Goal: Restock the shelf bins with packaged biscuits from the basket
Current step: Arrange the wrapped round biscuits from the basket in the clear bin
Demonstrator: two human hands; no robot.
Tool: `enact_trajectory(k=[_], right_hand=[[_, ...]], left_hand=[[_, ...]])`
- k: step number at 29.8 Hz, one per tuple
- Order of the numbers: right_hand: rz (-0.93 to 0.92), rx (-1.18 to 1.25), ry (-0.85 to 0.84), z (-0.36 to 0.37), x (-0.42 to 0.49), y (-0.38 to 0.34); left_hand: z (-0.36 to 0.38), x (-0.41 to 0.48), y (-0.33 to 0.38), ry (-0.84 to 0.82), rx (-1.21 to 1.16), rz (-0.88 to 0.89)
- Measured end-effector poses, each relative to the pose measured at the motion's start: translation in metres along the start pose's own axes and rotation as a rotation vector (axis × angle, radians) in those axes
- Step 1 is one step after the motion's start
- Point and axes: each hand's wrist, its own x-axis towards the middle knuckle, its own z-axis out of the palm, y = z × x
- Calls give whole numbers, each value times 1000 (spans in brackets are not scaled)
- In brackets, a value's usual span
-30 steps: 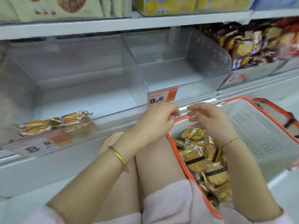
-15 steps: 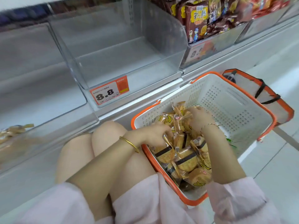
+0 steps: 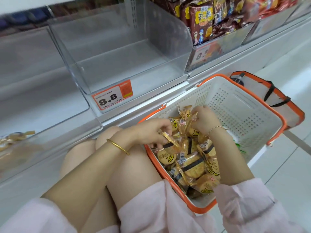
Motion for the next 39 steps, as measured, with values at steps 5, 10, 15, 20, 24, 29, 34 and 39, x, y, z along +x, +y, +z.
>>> enact_trajectory(k=[5,10,15,20,24,29,34,39], right_hand=[[-114,-92,-80,-20,-7,-8],[-303,126,56,-45,-21,-46],[-405,399,3,-55,-39,-98],[-469,445,-143,-51,-58,-151],[-563,538,-223,-49,-70,-196],[-695,583,-284,-48,-84,-261],[-902,616,-123,-37,-96,-335],[-970,374,-43,9,-87,-393]], left_hand=[[-28,-29,11,36,20,29],[-48,-60,13,252,41,50],[-73,-107,8,342,56,47],[-92,-171,5,435,103,-11],[-111,-227,-3,507,184,-121],[-137,-299,-16,678,108,-184],[-151,-341,-47,994,209,-358],[-147,-339,-101,1031,399,-597]])
